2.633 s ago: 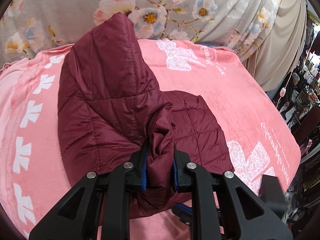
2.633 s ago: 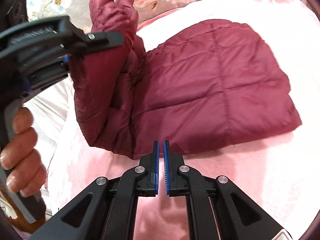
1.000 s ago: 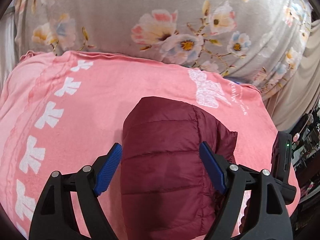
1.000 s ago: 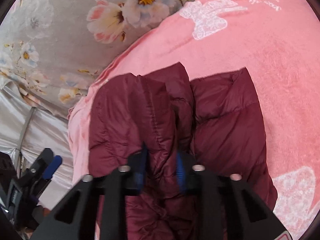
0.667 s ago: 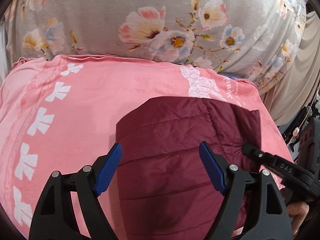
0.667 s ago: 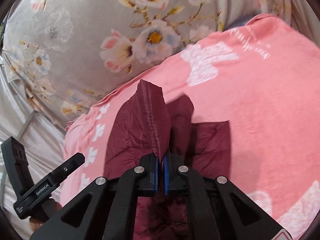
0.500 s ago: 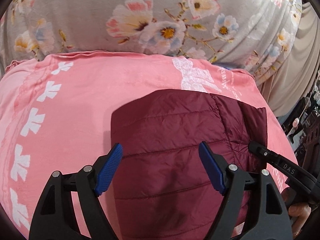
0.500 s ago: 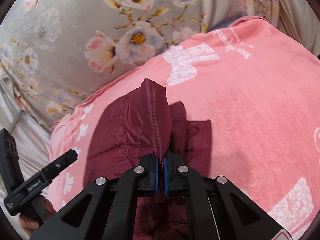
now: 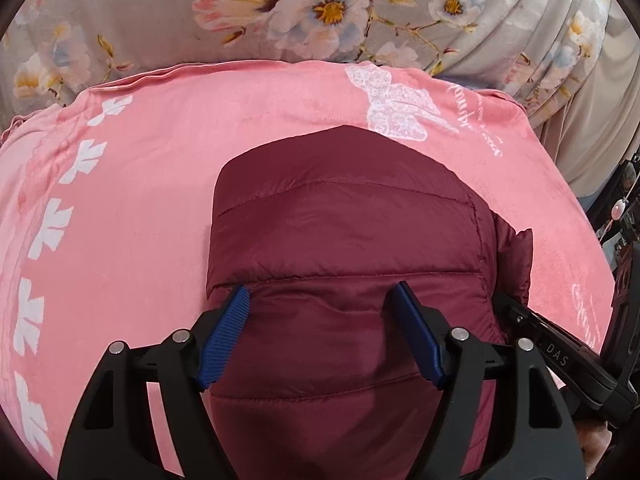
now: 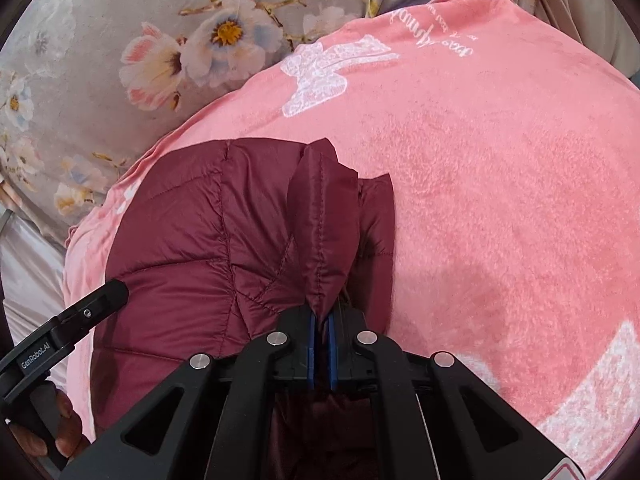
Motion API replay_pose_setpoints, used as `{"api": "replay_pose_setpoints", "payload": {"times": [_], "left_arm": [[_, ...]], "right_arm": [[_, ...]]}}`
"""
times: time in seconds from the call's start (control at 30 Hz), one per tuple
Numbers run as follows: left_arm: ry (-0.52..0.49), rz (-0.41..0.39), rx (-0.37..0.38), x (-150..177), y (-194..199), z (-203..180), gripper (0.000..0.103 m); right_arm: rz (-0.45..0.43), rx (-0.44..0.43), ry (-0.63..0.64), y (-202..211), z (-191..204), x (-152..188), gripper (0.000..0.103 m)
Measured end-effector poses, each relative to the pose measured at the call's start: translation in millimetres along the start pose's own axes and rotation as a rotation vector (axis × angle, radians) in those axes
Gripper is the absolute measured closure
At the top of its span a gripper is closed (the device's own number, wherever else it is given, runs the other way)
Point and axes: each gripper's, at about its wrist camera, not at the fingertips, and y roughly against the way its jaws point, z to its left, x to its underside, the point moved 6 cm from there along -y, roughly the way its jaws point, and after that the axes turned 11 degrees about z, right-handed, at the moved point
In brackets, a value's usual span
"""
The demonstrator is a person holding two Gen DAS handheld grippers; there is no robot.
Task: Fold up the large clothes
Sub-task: 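Grasp the folded jacket bundle with both tools and press it together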
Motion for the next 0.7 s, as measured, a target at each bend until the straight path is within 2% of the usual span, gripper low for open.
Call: {"api": "replay_pose_setpoints", "payload": {"times": [0.47, 0.7], "left_arm": [[-0.022, 0.032, -0.057, 8, -28, -1, 0.03], [-0.035, 0.024, -0.084, 13, -40, -1, 0.029]], "right_arm": [[0.017, 0.002, 0.012, -21, -5, 5, 0.098], [0.017, -0.005, 0.022, -27, -8, 5, 0.098]]}}
